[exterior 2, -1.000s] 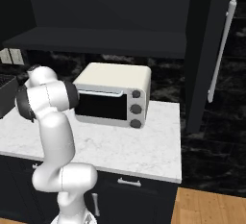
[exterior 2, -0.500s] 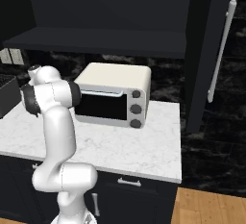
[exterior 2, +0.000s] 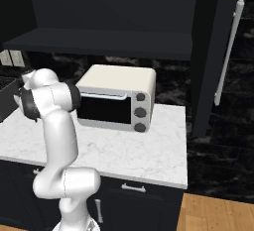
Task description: Pick up the bowls on the counter and stack them on top of one another in the open cabinet. Place the smaller bowl on top of the larger bowl.
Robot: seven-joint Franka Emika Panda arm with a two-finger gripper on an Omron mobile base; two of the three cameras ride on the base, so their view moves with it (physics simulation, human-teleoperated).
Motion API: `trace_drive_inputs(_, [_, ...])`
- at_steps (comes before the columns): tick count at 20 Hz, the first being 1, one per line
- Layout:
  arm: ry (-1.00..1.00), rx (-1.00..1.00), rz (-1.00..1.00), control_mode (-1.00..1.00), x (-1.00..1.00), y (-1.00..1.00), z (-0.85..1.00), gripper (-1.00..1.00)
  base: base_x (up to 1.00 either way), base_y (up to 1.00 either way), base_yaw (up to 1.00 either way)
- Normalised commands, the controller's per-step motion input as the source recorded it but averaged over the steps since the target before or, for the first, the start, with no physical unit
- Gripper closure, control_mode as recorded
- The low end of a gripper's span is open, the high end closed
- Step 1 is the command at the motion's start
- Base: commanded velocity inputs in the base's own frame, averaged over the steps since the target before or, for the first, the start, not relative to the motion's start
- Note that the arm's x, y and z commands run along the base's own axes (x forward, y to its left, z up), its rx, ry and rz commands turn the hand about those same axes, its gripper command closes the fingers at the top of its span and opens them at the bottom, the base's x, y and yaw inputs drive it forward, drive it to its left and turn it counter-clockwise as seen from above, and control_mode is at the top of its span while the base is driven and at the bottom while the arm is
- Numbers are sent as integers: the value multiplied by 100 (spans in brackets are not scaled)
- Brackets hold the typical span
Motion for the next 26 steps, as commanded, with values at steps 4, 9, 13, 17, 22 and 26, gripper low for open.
trace_drive_inputs(4, [-14,2,4,-100,-66,-8,-47,-100,0,0,0])
trace_drive_inputs(9, [-34,8,-9,-100,-2,0,-30,-100,0,0,0])
trace_drive_inputs(13, [-33,2,-14,-100,0,0,-1,-100,0,0,0])
trace_drive_inputs(17, [-27,6,-10,-100,-6,-2,0,-100,0,0,0])
trace_drive_inputs(22, [-1,9,-7,-100,-1,0,-26,-100,0,0,0])
trace_drive_inputs(26, [3,8,0,-100,1,0,-20,-100,0,0,0])
